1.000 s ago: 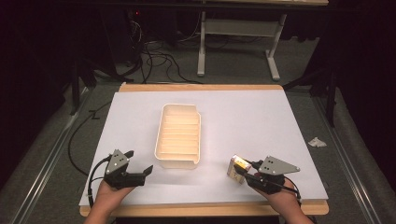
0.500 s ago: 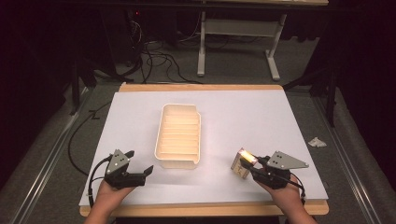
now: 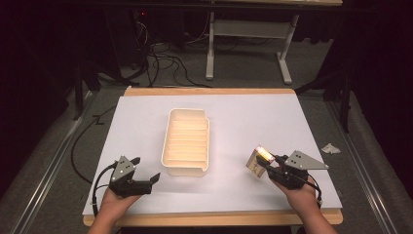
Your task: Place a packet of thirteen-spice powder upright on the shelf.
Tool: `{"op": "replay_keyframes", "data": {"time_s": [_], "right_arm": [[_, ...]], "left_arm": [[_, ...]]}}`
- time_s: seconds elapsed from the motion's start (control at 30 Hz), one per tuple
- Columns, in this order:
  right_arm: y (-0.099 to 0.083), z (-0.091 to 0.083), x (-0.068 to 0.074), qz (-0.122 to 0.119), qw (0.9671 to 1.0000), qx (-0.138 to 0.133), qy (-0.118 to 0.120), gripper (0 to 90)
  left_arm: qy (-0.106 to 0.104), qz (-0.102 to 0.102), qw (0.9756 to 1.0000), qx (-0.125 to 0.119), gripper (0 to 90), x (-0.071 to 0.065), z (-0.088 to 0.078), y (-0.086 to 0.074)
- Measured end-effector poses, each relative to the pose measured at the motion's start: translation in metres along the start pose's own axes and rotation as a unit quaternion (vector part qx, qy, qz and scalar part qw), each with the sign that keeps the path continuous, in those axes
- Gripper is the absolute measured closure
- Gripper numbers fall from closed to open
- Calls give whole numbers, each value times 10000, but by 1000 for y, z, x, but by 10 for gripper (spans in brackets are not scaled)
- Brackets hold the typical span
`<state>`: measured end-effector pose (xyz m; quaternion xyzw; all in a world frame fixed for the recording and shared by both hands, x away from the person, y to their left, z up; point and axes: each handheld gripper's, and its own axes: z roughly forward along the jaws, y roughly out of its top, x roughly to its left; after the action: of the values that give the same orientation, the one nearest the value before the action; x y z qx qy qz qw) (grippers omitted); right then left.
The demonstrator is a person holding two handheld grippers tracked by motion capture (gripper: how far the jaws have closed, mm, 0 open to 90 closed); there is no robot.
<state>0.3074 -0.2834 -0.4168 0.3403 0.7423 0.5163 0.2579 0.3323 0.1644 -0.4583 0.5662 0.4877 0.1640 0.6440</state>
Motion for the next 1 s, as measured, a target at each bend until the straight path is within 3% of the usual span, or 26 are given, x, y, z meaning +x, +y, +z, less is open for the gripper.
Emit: {"op": "replay_keyframes", "data": {"time_s": [0.27, 0.47, 0.57, 0.77, 1.0], "right_arm": [[8, 7, -10, -7, 9999, -122, -46, 686], [16, 14, -23, 107, 9998, -181, 57, 686], [20, 17, -28, 21, 9997, -203, -100, 686], [28, 28, -36, 74, 9995, -252, -174, 686], [38, 45, -44, 87, 9996, -267, -73, 688]], "left_arm": [[-2, -3, 10000, 5, 84, 0, 0, 0], [-10, 6, 10000, 28, 84, 1, 0, 0], [-6, -7, 10000, 10, 84, 1, 0, 0], [1, -40, 10000, -39, 84, 2, -2, 2], [-7, -74, 10000, -64, 84, 2, -2, 2]]}}
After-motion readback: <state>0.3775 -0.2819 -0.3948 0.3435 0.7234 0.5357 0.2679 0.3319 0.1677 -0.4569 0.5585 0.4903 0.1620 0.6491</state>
